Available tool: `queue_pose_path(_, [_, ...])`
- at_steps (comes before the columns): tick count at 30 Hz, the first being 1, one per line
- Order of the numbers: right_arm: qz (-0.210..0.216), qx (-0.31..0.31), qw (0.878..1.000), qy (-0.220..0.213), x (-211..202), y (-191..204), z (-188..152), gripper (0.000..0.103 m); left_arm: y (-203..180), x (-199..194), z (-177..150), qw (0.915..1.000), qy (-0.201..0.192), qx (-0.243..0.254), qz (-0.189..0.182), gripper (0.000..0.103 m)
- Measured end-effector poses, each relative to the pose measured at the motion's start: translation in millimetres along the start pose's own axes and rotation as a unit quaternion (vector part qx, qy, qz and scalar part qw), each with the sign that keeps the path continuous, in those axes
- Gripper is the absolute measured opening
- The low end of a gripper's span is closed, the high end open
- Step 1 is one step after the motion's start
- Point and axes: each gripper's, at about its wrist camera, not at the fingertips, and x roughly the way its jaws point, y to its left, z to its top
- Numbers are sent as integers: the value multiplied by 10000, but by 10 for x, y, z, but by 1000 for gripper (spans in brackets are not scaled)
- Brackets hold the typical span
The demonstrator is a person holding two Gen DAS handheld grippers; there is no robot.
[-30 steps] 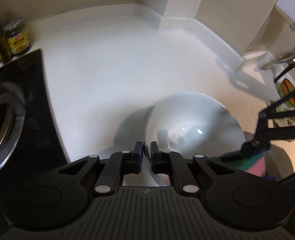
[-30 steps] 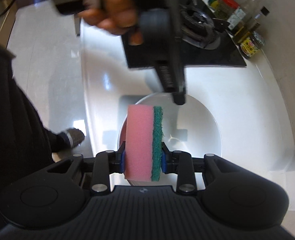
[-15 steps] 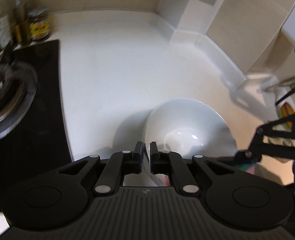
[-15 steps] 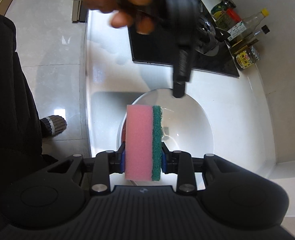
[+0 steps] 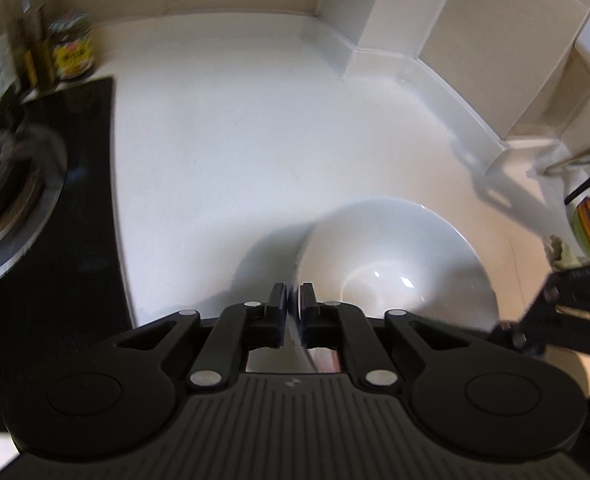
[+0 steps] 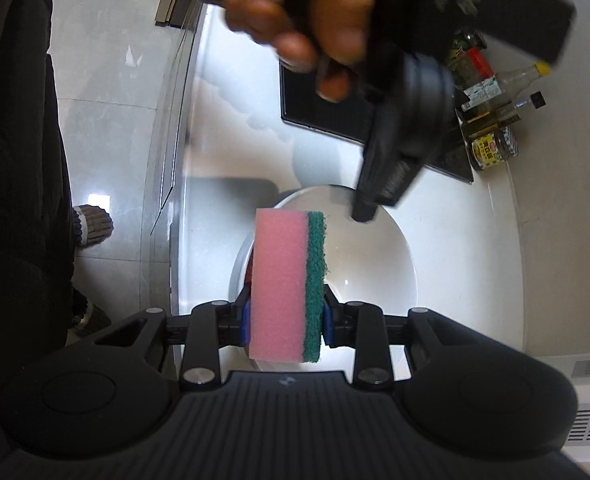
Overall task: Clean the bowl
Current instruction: 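Hold the bowl with the left gripper while the right tool scrubs inside with the sponge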
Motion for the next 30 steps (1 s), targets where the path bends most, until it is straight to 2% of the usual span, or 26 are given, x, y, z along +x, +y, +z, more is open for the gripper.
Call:
queue_pose_path(7, [-169, -14, 9998, 63, 8, 2, -93, 27, -171, 147, 211, 9988, 184, 460, 5, 7])
queue_pose_path(14, [-230, 247, 9994, -28, 4, -8, -123, 27, -137, -183, -118, 9998, 104, -33, 157, 7])
queue_pose_path(18, [-187, 305, 9993, -92, -11, -27, -120, 27, -163, -182, -220, 9997, 122, 9, 201, 11])
queue_pose_path(21, [-154, 277, 9993, -192, -61, -29, -109, 27, -162, -113, -158, 9995, 141, 61, 286, 8])
queue_pose_path(26, [-185, 183, 9995, -171, -94, -5, -141, 27, -188, 21, 32, 9979, 80, 496, 411, 3])
queue_pose_path(30, [-400, 32, 9992, -4, -44, 9, -194, 27, -199, 179, 263, 9965, 81, 747, 361, 8])
